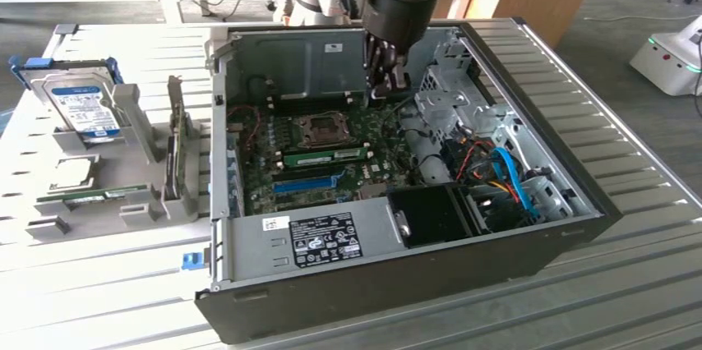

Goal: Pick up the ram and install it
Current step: 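Press down the ram until it locks into place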

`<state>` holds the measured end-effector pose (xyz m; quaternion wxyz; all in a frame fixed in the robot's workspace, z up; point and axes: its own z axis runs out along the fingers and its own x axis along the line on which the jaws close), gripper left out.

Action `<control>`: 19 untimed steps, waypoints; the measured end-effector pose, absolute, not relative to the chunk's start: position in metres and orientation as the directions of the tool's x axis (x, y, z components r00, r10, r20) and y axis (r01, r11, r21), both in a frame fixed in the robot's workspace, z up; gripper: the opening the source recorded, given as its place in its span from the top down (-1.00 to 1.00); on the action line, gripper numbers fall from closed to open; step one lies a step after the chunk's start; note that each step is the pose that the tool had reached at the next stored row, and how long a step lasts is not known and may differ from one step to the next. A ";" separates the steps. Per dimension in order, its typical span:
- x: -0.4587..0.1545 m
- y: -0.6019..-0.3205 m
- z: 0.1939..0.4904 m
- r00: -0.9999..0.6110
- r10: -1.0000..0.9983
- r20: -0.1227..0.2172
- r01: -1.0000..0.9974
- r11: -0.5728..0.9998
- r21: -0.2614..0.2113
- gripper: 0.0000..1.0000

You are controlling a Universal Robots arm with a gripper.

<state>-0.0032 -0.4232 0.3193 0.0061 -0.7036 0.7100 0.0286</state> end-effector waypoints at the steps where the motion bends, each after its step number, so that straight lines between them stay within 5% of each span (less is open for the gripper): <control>1: -0.003 -0.423 0.318 -0.010 -0.999 -0.049 -0.999 0.008 0.032 0.79; 19: -0.003 -0.423 0.297 -0.010 -0.999 -0.049 -0.999 0.008 0.032 0.79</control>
